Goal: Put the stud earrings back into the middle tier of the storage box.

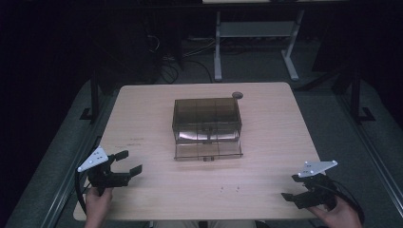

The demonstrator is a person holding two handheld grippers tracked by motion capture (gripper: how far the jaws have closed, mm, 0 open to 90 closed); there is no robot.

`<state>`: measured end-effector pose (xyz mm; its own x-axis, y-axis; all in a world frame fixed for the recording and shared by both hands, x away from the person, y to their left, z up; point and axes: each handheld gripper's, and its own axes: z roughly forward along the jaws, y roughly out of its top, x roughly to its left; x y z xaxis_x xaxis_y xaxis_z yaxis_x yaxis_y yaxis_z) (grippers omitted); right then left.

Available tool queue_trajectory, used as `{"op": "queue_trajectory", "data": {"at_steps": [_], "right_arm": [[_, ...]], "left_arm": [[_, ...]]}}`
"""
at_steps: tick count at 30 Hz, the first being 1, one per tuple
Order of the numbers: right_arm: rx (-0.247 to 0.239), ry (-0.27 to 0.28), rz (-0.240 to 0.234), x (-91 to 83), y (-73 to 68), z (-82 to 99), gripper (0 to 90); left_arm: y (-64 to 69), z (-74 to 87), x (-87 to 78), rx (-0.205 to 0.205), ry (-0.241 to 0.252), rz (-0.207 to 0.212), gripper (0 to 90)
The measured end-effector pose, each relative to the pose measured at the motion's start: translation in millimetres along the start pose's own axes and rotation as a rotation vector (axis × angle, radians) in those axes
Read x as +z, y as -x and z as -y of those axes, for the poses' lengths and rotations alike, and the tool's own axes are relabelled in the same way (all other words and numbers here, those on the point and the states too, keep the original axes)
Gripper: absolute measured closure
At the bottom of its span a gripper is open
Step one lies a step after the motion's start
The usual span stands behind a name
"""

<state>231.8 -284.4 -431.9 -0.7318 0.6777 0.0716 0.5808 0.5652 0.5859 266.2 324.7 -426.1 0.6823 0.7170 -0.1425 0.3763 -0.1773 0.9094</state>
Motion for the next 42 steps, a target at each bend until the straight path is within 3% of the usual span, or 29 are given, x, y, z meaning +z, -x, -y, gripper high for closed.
{"op": "queue_trajectory", "data": {"at_steps": [6,17,19,26,28,36,42], "right_arm": [[0.009,0.003,0.008,0.9,-4.8,-6.8,22.5],[-0.085,-0.006,0.01,2.0,-21.4,-28.5,22.2],[-0.081,-0.006,0.009,1.8,-21.5,-30.0,22.2],[-0.097,-0.021,-0.049,3.2,-27.5,-45.5,22.5],[-0.125,-0.032,-0.066,7.9,-32.6,-53.6,22.6],[-0.191,-0.094,-0.08,24.3,-43.0,-73.9,31.0],[-0.182,-0.105,-0.064,29.4,-44.2,-83.9,36.2]], "left_arm": [[1.1,1.0,-2.8,-0.004,0.011,0.002,12.9],[0.3,1.7,-3.8,-0.012,0.007,-0.01,12.9],[0.1,1.3,-4.1,-0.009,0.01,-0.013,12.9],[-1.1,0.7,-3.9,-0.012,0.012,-0.009,12.9],[0.0,0.6,-4.3,-0.012,0.018,-0.008,12.9],[1.6,0.4,-4.2,0.014,0.011,-0.011,12.9],[1.4,0.2,-5.2,0.015,0.016,-0.016,12.9]]}}
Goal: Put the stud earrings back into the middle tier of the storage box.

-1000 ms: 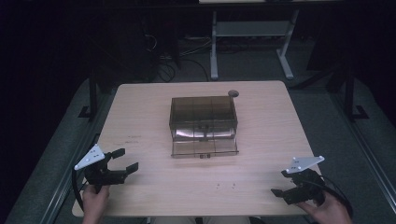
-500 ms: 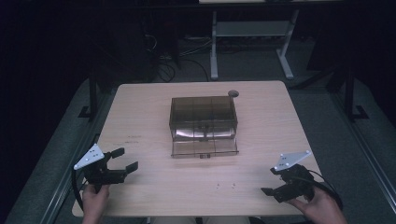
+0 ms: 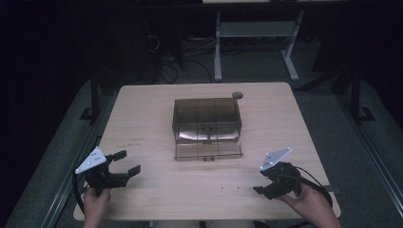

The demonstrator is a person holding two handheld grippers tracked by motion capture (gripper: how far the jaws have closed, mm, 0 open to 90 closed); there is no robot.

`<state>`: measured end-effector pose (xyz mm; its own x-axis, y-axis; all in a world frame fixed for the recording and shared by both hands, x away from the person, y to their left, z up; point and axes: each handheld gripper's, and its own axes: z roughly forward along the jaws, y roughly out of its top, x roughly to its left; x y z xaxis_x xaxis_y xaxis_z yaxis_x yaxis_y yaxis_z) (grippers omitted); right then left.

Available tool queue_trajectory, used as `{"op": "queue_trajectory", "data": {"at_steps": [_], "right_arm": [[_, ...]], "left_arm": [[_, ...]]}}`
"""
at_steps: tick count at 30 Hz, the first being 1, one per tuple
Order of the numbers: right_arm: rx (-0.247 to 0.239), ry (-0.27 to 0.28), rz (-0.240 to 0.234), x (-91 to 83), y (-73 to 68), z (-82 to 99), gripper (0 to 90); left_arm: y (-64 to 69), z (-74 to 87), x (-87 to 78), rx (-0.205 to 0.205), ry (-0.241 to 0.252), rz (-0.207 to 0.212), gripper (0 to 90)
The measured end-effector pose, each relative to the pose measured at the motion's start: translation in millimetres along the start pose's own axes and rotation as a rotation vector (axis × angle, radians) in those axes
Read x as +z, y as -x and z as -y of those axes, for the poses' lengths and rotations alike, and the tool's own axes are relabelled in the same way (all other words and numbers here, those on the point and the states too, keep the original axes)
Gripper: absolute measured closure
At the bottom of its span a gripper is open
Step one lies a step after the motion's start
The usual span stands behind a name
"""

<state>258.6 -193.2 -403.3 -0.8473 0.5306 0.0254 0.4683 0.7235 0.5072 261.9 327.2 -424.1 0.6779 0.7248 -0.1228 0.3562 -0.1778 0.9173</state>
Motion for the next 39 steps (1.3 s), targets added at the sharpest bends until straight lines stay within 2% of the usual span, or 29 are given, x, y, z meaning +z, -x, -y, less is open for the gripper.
{"op": "queue_trajectory", "data": {"at_steps": [5,7,13,20,25,27,30,31,39], "right_arm": [[0.012,-0.014,-0.011,3.7,1.0,-6.0,39.3],[-0.013,-0.02,-0.015,9.2,-0.7,-12.0,40.5],[-0.028,-0.037,-0.035,19.6,-4.5,-22.7,42.6],[-0.054,-0.091,-0.05,37.2,-9.5,-35.1,46.0],[-0.061,-0.111,-0.042,42.6,-11.3,-39.4,51.6],[-0.07,-0.135,-0.032,47.0,-12.6,-42.1,54.4],[-0.066,-0.161,-0.029,50.5,-12.7,-43.9,55.8],[-0.066,-0.181,-0.023,53.6,-13.1,-46.0,58.8],[-0.055,-0.228,-0.021,62.8,-16.9,-54.1,64.0]], "left_arm": [[-0.6,0.4,0.5,-0.003,-0.004,0.003,12.9],[0.0,0.3,0.1,-0.001,-0.002,0.0,12.9],[-0.8,0.0,-0.8,-0.001,0.003,-0.001,12.9],[-0.5,0.1,-0.3,-0.001,0.0,-0.001,12.9],[0.1,0.1,-0.4,0.0,0.002,-0.003,12.9],[-0.1,0.2,-0.6,-0.001,0.002,-0.003,12.9],[-0.3,0.1,-0.7,0.0,0.002,-0.003,12.9],[-0.4,-0.1,-1.0,0.003,0.002,-0.003,12.9],[-0.6,-0.1,-1.6,0.003,0.004,-0.006,12.9]]}}
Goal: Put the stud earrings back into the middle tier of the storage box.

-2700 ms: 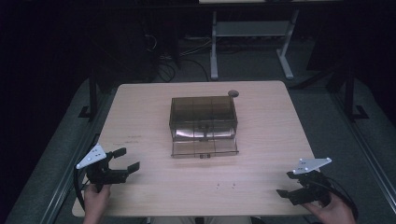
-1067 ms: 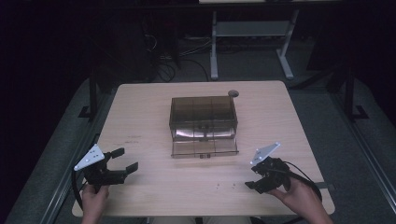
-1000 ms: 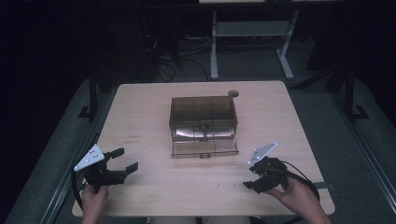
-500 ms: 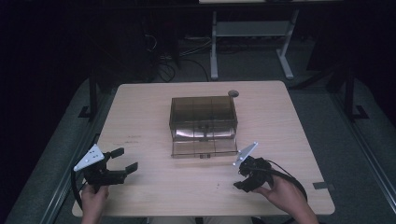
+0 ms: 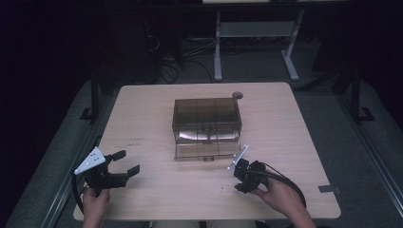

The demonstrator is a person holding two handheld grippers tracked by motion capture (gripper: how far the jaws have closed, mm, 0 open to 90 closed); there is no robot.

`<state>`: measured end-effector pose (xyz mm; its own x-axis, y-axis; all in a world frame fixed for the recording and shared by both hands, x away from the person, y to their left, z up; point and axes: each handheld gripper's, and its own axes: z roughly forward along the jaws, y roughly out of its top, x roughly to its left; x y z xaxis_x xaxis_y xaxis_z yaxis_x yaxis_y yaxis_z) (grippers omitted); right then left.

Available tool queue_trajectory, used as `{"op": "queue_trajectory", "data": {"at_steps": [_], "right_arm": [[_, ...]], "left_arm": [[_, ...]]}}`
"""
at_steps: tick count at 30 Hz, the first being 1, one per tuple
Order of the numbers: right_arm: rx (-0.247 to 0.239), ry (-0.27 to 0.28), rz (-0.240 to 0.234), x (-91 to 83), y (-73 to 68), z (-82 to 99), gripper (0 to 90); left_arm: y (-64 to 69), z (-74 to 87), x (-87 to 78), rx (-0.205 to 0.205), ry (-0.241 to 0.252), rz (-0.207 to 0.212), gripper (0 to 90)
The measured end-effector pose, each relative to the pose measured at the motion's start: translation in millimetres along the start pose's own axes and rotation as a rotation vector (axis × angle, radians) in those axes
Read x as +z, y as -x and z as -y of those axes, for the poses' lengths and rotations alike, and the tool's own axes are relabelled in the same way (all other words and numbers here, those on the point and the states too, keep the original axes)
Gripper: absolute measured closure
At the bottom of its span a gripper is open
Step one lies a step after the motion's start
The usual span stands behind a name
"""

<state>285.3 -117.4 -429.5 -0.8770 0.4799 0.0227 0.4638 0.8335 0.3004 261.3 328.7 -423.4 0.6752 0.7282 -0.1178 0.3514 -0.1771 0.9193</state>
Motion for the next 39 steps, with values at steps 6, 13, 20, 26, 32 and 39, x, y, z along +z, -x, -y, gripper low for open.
{"op": "queue_trajectory", "data": {"at_steps": [6,13,20,26,32,39], "right_arm": [[0.005,-0.027,-0.02,2.9,-0.5,-3.6,68.4],[0.005,-0.057,-0.017,4.9,-1.6,-7.4,73.7],[-0.014,-0.097,-0.012,10.0,-3.9,-11.8,78.1],[-0.018,-0.115,-0.014,12.2,-3.6,-13.0,82.4],[-0.023,-0.117,-0.018,12.4,-3.3,-13.2,84.8],[-0.035,-0.101,-0.027,11.1,-3.7,-12.5,85.0]], "left_arm": [[-0.5,0.0,-0.1,-0.004,0.002,-0.002,12.9],[-0.1,-0.4,-0.7,-0.005,0.007,-0.001,12.9],[-0.2,-0.6,-0.9,-0.006,0.012,-0.001,12.9],[-0.4,-0.7,-1.8,-0.008,0.013,-0.004,12.9],[0.2,-0.9,-1.6,-0.006,0.015,-0.005,12.9],[0.1,-0.9,-1.4,-0.005,0.013,-0.006,12.9]]}}
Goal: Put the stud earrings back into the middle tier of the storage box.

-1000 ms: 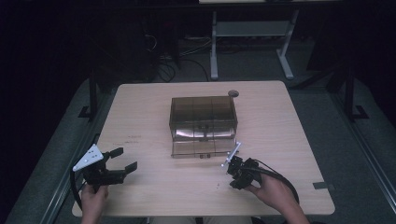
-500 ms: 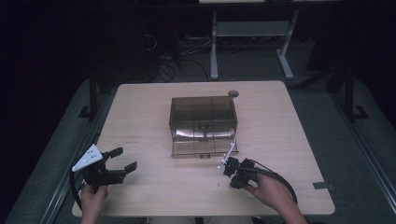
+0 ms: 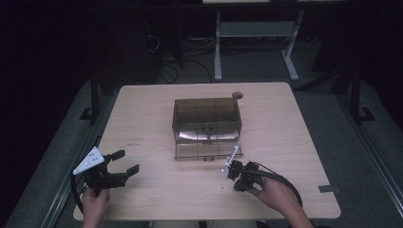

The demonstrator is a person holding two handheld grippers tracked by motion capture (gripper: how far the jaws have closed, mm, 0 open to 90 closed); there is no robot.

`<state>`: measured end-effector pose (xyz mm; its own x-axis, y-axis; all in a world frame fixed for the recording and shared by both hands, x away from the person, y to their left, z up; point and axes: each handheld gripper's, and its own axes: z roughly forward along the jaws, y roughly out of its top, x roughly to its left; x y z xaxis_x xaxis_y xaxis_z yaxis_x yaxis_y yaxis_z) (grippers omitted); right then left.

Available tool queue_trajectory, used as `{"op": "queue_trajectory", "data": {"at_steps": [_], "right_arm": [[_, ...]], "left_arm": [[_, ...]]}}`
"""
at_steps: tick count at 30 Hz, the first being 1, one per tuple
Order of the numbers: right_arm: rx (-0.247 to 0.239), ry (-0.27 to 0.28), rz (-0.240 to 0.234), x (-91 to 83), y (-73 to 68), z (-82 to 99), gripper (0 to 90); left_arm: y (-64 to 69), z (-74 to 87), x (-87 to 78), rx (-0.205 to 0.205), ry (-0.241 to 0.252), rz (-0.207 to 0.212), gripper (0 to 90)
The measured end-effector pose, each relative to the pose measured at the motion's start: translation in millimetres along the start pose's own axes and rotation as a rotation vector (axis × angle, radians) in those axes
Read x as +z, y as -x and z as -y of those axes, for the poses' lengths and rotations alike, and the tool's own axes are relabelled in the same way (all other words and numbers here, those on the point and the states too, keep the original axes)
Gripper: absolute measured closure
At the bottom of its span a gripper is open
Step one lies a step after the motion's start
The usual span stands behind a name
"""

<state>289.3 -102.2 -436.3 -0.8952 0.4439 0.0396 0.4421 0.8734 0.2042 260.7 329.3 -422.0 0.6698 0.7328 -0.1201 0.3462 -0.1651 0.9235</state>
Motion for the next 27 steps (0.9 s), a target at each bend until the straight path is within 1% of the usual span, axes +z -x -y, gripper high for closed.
{"op": "queue_trajectory", "data": {"at_steps": [5,6,8,9,10,11,12,15,16,18,22,23,25,26,27], "right_arm": [[0.009,0.024,-0.009,-3.2,0.7,0.7,85.0],[0.011,0.033,-0.013,-4.8,2.5,0.8,85.0],[0.013,0.039,-0.009,-6.1,3.6,0.7,85.0],[0.017,0.057,-0.013,-9.3,5.2,0.4,85.0],[0.017,0.057,-0.013,-9.3,5.2,0.4,85.0],[0.014,0.078,-0.011,-12.8,6.3,0.2,85.0],[0.016,0.085,-0.017,-14.4,7.4,0.0,85.0],[0.017,0.095,-0.016,-17.3,9.9,-0.5,85.0],[0.02,0.104,-0.025,-18.7,11.8,-0.8,85.0],[0.024,0.117,-0.018,-24.1,17.1,-2.2,85.0],[0.028,0.136,-0.013,-34.8,23.6,-6.4,84.9],[0.026,0.141,-0.005,-37.9,25.2,-8.0,84.9],[0.027,0.149,-0.001,-43.4,29.7,-11.6,85.0],[0.027,0.149,-0.001,-43.4,29.7,-11.6,85.0],[0.031,0.153,-0.001,-46.0,31.8,-13.8,85.0]], "left_arm": [[0.1,0.0,-0.3,0.0,0.0,0.001,12.9],[0.3,-0.2,-0.6,0.002,0.002,0.0,12.9],[0.2,-0.3,-0.7,0.003,0.002,0.002,12.9],[0.4,-0.1,-0.3,0.001,0.003,0.001,12.9],[0.4,-0.1,-0.3,0.001,0.003,0.001,12.9],[0.1,0.1,0.1,-0.001,-0.001,0.002,12.9],[0.2,0.2,0.2,-0.003,-0.002,0.002,12.9],[0.3,0.2,0.2,-0.003,-0.001,0.002,12.9],[0.3,0.2,0.2,0.0,-0.001,0.003,12.9],[0.2,0.2,0.2,0.002,-0.001,0.001,12.9],[-0.6,0.7,1.0,-0.008,-0.002,0.006,12.9],[-0.5,0.7,1.2,-0.009,-0.002,0.008,12.9],[-0.5,0.0,1.4,0.003,-0.004,0.008,12.9],[-0.5,0.0,1.4,0.003,-0.004,0.008,12.9],[0.5,-0.1,1.6,-0.004,-0.004,0.008,12.9]]}}
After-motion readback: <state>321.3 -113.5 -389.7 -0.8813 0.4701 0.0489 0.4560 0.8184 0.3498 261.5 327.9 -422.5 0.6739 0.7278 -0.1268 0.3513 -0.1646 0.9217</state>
